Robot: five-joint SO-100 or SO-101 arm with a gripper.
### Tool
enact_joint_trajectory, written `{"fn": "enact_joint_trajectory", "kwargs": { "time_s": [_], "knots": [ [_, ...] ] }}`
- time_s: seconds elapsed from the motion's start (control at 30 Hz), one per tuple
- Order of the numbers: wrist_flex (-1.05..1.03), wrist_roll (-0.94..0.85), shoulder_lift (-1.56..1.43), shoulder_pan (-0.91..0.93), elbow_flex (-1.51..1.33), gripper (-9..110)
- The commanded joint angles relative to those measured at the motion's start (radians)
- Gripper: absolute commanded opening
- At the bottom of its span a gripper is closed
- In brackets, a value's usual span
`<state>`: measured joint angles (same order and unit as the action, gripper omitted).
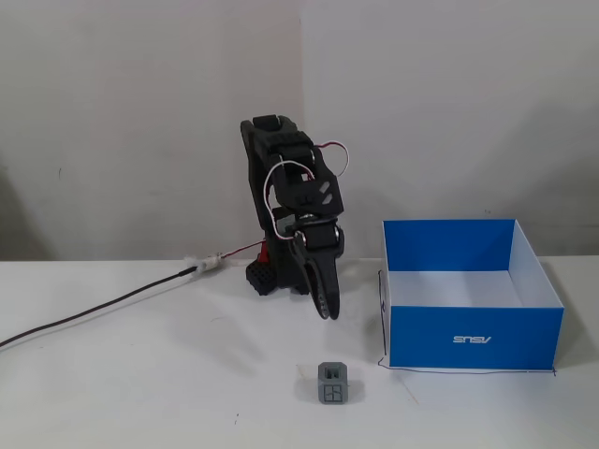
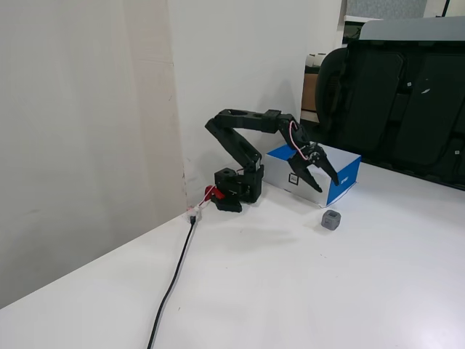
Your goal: Pick the gray block and keep it in the box.
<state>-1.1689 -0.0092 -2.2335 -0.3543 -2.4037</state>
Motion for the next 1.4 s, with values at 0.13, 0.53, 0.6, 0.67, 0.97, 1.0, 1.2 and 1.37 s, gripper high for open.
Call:
{"fn": "enact_joint_trajectory", "kwargs": {
  "time_s": [0.13, 0.53, 0.6, 0.67, 0.97, 1.0, 1.2, 1.37],
  "knots": [
    [0.051, 0.091, 0.132, -0.017, 0.067, 29],
    [0.1, 0.179, 0.477, 0.044, 0.193, 36],
    [0.101, 0.179, 0.508, 0.051, 0.215, 36],
    [0.1, 0.179, 0.541, 0.041, 0.239, 36],
    [0.133, 0.179, 0.687, 0.011, 0.291, 35],
    [0.135, 0.178, 0.696, 0.011, 0.296, 32],
    [0.137, 0.169, 0.721, 0.014, 0.31, 9],
    [0.11, 0.164, 0.724, 0.029, 0.342, 0]
  ]
}}
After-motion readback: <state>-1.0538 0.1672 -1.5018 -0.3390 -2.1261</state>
